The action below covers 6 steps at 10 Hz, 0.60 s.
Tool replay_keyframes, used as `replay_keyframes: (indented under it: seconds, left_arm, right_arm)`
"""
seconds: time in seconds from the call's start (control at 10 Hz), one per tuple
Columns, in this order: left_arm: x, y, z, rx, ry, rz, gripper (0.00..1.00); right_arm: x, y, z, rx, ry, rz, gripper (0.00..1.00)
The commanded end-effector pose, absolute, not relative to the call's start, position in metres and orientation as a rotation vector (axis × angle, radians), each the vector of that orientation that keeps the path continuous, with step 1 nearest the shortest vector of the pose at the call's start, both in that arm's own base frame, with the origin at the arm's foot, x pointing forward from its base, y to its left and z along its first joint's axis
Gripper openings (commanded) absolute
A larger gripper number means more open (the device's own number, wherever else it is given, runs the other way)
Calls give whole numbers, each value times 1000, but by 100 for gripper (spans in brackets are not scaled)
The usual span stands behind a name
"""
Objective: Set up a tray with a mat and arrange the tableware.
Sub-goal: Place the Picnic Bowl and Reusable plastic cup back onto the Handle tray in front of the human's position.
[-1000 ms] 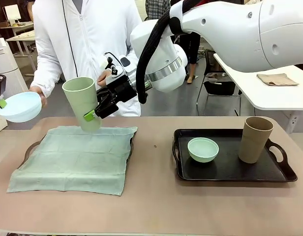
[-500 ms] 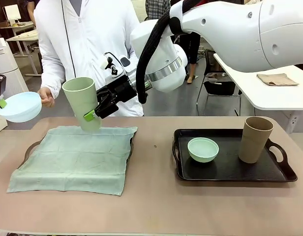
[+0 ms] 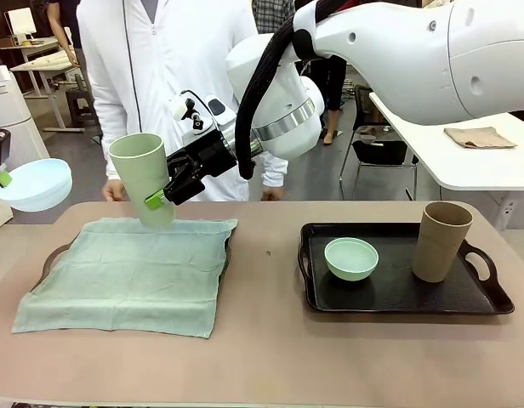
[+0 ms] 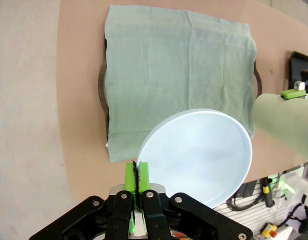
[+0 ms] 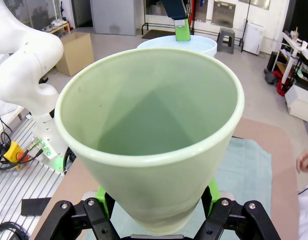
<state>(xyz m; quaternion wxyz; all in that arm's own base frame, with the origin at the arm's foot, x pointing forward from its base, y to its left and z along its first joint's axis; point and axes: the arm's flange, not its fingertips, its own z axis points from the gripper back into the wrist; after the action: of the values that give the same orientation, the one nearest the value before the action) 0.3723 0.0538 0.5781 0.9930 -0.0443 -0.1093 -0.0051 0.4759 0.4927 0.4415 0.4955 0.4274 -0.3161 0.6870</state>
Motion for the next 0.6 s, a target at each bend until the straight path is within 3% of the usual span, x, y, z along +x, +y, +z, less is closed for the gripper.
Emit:
replay_keyframes:
  seconds: [0.0,0.3,0.4,0.5]
  left_arm:
    - [374,55,578,-90,-229,-17,0]
    - [374,55,578,-90,-229,-17,0]
    - [372,54,578,-89,-219,-10,2]
    - [385,46,544,-52,-188,8,2]
  right_arm:
    - [475,493,443,1049,-774,1669,0]
    - [475,493,443,1049,-774,1669,0]
    - [476,493,441,1036,-766,1665,82]
    - [483,481,417,1060,-787,1672,82]
